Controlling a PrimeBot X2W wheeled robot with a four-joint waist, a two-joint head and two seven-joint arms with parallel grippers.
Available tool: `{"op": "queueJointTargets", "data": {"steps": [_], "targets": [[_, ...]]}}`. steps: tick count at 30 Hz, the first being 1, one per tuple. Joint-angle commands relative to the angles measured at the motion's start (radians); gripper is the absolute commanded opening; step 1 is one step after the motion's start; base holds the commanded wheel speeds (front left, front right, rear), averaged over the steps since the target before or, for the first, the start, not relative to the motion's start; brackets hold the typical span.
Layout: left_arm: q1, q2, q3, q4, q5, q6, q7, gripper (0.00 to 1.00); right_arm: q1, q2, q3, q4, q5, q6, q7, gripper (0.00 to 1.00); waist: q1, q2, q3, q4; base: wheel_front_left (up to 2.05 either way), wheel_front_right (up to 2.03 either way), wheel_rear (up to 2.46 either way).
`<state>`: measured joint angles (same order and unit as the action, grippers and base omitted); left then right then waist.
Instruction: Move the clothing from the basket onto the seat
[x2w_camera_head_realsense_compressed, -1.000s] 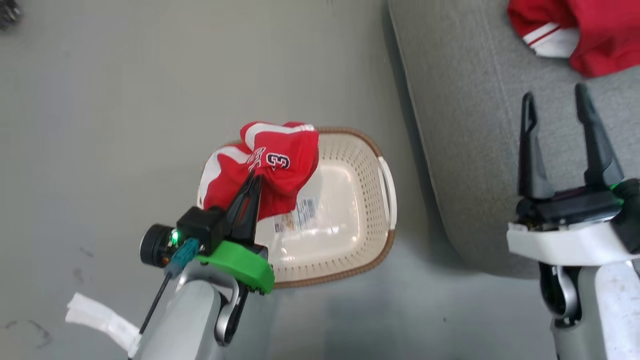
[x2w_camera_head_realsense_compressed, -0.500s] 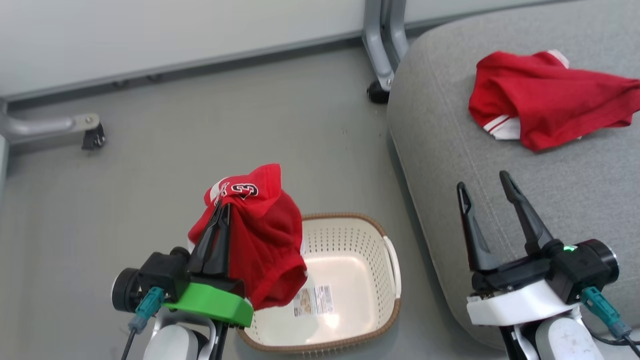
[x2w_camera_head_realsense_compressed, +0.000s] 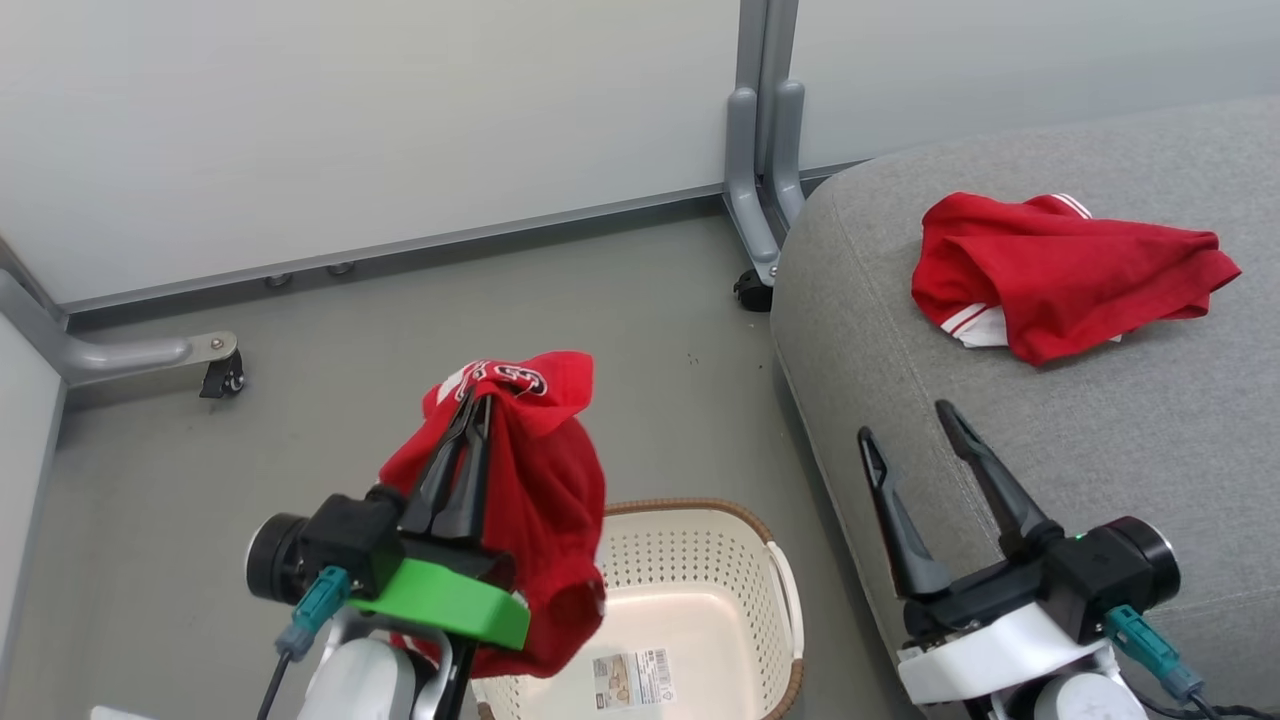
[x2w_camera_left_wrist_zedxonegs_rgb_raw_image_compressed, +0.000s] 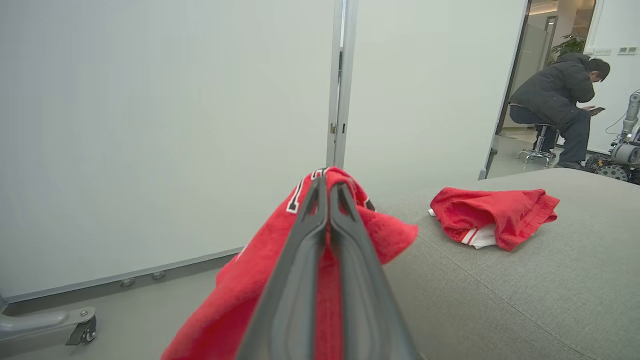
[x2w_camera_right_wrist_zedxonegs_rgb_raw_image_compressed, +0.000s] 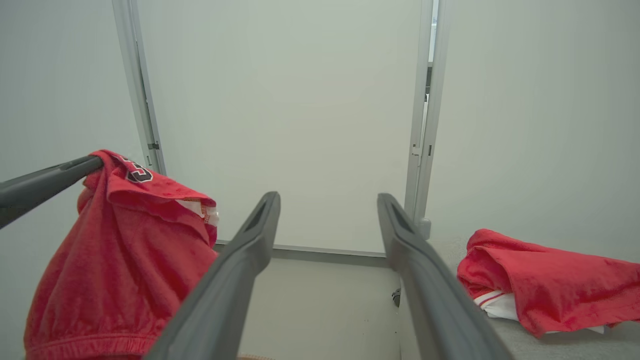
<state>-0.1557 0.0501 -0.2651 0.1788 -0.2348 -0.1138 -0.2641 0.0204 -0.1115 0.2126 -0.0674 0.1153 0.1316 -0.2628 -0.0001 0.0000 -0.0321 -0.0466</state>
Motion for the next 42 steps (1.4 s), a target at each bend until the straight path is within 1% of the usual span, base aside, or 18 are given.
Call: {"op": "queueJointTargets", "data": {"steps": [1,4,8,11,19,27,32,33,34,35,36,42], "targets": [[-0.028,0.001,-0.012,0.002,0.002,-0.004,0.0,0.0,-0.001,-0.008,0.014,0.008,0.006,-0.002,-0.003,1.0,0.0001,0.0,-0.002,-0.002,0.0,0.0,0.0],[-0.054,0.001,-0.045,0.007,-0.004,-0.008,0.0,0.0,-0.014,-0.015,0.046,0.019,0.007,-0.002,-0.003,1.0,0.0001,0.0,0.0,-0.005,0.0,0.0,0.0],[-0.105,0.001,-0.113,0.025,-0.014,-0.013,0.0,0.0,-0.043,-0.021,0.102,0.041,0.008,-0.002,-0.003,1.0,0.0001,0.0,0.006,-0.011,0.0,0.0,0.0],[-0.149,0.001,-0.175,0.041,-0.028,-0.016,0.0,0.0,-0.074,-0.026,0.149,0.064,0.008,-0.002,-0.003,1.0,0.0001,0.0,0.012,-0.021,0.0,0.0,0.0],[-0.264,0.001,-0.351,0.062,-0.097,-0.016,0.0,0.0,-0.156,-0.011,0.226,0.153,0.034,-0.002,-0.003,1.0,0.0001,0.0,0.024,-0.037,0.0,0.0,0.0],[-0.348,0.001,-0.496,0.054,-0.173,0.021,0.0,0.0,-0.202,0.015,0.211,0.229,0.02,-0.002,-0.003,1.0,0.0001,0.0,0.035,-0.038,0.0,0.0,0.0],[-0.38,0.001,-0.564,0.058,-0.205,0.049,0.0,0.0,-0.21,0.035,0.185,0.248,0.007,-0.002,-0.003,1.0,0.0001,0.0,0.034,-0.031,0.0,0.0,0.0],[-0.384,0.001,-0.572,0.06,-0.211,0.054,0.0,0.0,-0.21,0.038,0.181,0.249,0.003,-0.002,-0.003,0.98,0.0001,0.0,0.034,-0.029,0.0,0.0,0.0],[-0.388,0.001,-0.581,0.063,-0.218,0.057,0.0,0.0,-0.209,0.041,0.178,0.252,-0.001,-0.002,-0.003,0.47,0.0001,0.0,0.033,-0.027,0.0,0.0,0.0],[-0.393,0.001,-0.588,0.067,-0.222,0.061,0.0,0.0,-0.207,0.044,0.176,0.253,-0.004,-0.002,-0.003,0.05,0.0001,0.0,0.032,-0.026,0.0,0.0,0.0],[-0.399,0.001,-0.595,0.071,-0.227,0.065,0.0,0.0,-0.205,0.045,0.174,0.258,-0.008,-0.002,-0.003,0.0,0.0001,0.0,0.031,-0.024,0.0,0.0,0.0],[-0.414,0.001,-0.606,0.105,-0.235,0.081,0.0,0.0,-0.205,0.051,0.168,0.262,-0.018,-0.002,-0.003,0.0,0.0001,0.0,0.03,-0.018,0.0,0.0,0.0]]}}
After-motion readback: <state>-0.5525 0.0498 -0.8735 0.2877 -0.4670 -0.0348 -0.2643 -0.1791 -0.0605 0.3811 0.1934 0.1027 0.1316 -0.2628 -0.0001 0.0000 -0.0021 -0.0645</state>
